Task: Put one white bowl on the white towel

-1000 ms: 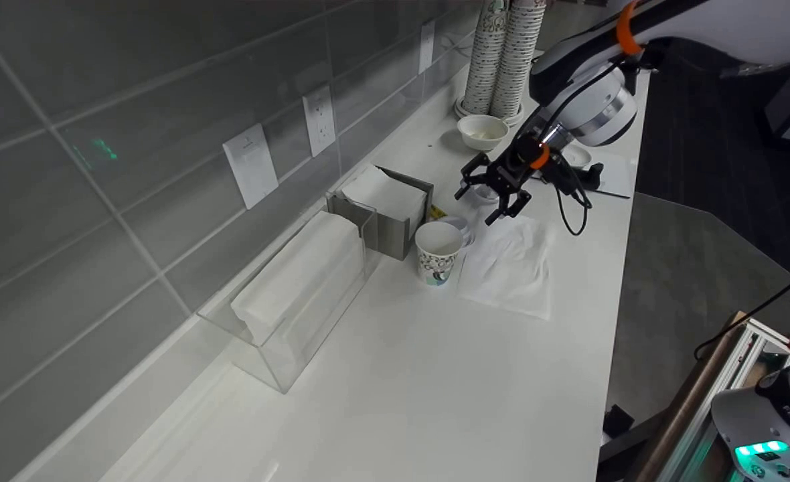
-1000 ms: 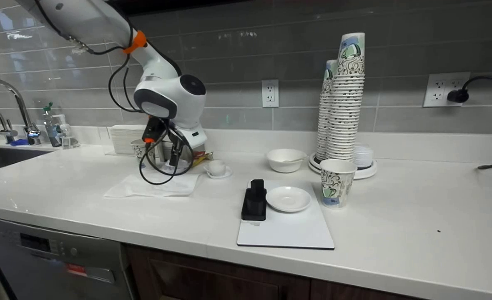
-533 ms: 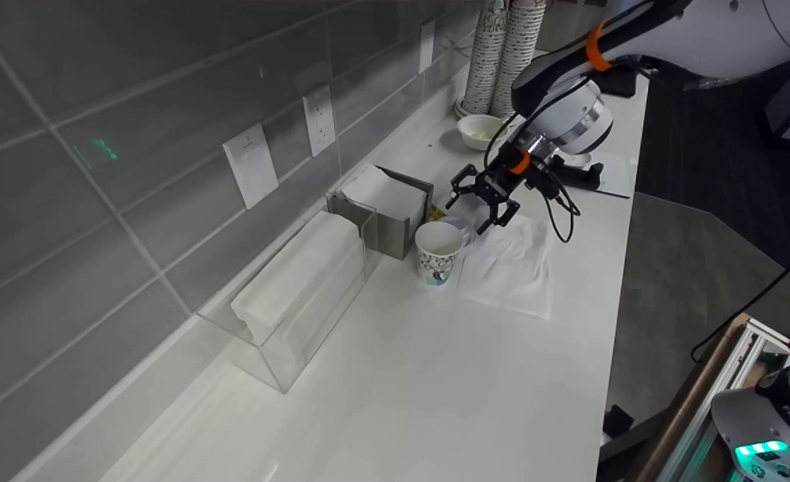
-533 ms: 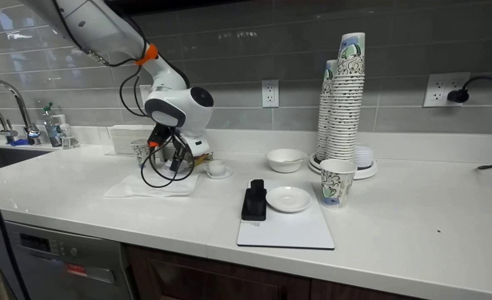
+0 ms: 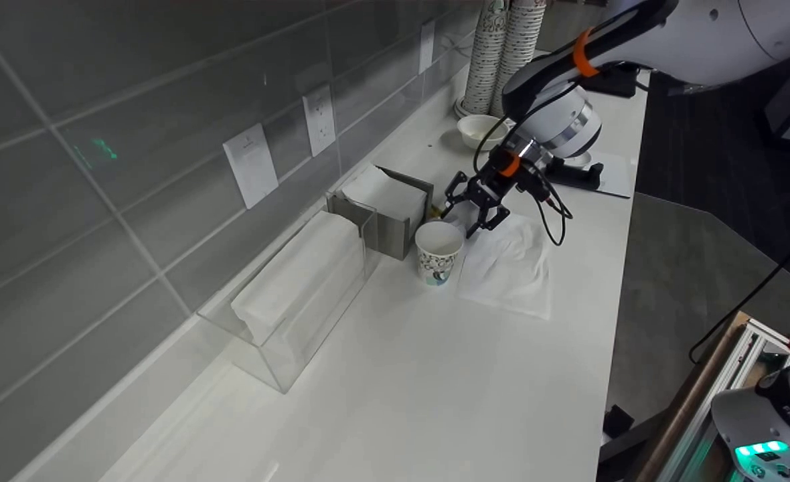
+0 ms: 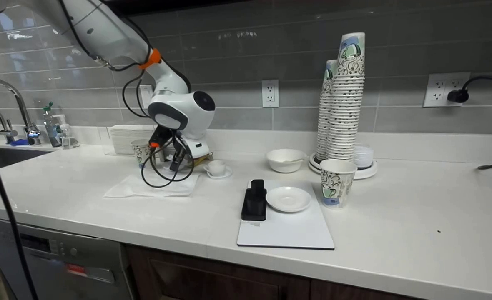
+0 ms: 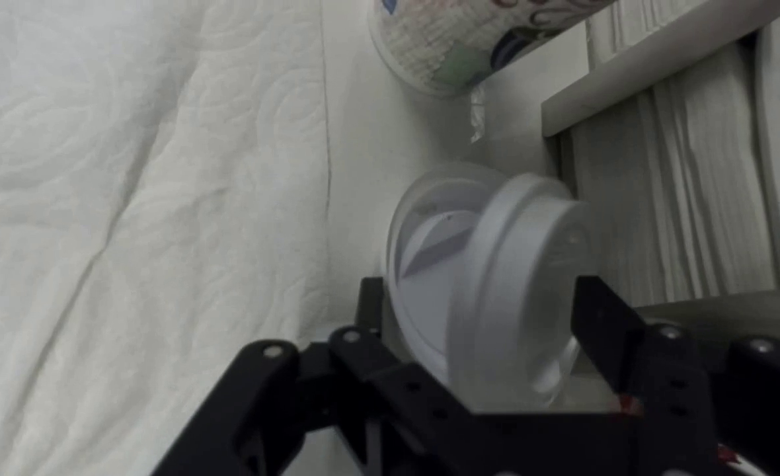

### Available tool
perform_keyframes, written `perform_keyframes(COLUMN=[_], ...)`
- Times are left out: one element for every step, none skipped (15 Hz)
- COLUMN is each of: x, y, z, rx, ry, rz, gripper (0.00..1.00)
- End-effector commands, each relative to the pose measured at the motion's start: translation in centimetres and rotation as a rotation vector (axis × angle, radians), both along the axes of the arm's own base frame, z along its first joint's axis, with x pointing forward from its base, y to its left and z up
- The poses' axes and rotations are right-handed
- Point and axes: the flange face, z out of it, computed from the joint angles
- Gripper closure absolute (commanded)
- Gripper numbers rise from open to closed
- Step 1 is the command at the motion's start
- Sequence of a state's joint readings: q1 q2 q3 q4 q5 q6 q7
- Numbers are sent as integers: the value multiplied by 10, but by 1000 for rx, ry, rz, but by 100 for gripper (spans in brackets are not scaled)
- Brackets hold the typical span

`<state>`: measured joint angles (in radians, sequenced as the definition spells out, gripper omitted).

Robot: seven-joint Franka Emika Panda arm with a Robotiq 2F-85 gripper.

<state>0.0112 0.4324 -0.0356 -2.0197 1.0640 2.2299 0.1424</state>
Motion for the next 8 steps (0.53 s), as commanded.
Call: perform_keyframes(x=[8, 8, 8, 7, 7, 7, 6, 6], y=[2, 3, 3, 4, 4, 4, 5, 5], z=[3, 4, 6, 7, 9, 10, 11, 13], rx=[22, 23, 21, 21, 18, 18, 16, 16], ry=[10, 9, 5, 2, -3, -7, -9, -11], rz=[-10, -9, -9, -7, -8, -7, -7, -5], gripper=[31, 34, 32, 35, 41, 45, 51, 49])
